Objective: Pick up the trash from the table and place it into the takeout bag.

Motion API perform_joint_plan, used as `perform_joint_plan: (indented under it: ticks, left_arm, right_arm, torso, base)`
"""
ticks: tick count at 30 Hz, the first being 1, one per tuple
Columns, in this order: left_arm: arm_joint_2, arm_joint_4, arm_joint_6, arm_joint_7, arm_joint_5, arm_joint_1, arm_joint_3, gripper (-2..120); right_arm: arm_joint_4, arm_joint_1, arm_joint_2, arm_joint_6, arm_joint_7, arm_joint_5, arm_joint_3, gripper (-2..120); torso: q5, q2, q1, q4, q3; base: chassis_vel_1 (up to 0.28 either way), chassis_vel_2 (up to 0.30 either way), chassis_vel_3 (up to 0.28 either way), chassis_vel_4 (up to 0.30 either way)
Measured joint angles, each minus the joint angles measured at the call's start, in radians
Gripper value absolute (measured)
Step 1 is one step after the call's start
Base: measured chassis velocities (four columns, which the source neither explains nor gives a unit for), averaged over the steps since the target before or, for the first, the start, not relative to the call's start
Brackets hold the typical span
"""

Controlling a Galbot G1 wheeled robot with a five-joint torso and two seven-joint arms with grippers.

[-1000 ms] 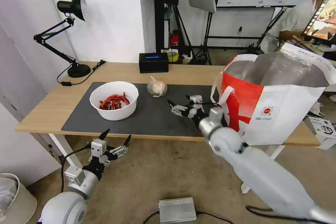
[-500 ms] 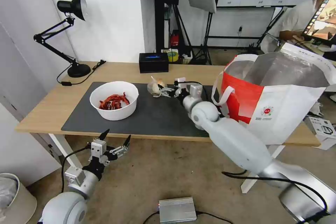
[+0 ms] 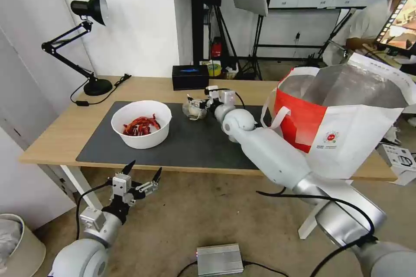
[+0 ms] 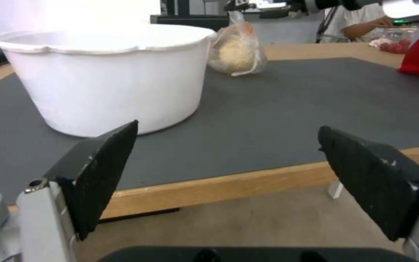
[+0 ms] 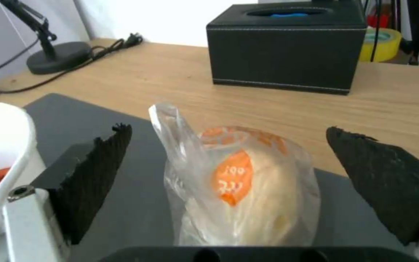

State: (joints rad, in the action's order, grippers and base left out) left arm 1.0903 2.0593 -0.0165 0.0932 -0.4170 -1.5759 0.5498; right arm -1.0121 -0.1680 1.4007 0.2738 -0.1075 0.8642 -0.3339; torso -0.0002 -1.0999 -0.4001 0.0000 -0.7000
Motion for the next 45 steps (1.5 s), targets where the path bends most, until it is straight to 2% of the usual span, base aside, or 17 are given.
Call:
perform_joint_plan:
  ticks: [9, 17, 45]
  left_arm:
    - [0.004, -0.002, -0.001, 0.0, 0.0, 0.005, -0.004, 100]
    - [0.001, -0.002, -0.003, 0.0, -0.002, 0.003, 0.001, 100]
    - [0.0, 0.002, -0.003, 0.0, -0.004, 0.002, -0.003, 100]
  right_arm:
    - [0.177, 0.069, 0.095, 0.049, 0.042, -0.047, 0.027, 100]
    - [0.256, 0.094, 0.136, 0.075, 0.071, -0.069, 0.039, 100]
    - [0.279, 0.083, 0.146, 0.127, 0.08, -0.119, 0.034, 100]
  torso:
    - [0.0, 0.0, 0.0, 0.0001, 0.0]
    - [0.0, 0.0, 0.0, 0.0001, 0.0]
    - [0.0002, 0.0, 0.0, 0.0, 0.0]
  base:
    - [0.0, 0.0, 0.0, 0.0]
    - [0.0, 0.0, 0.0, 0.0]
    - [0.0, 0.0, 0.0, 0.0]
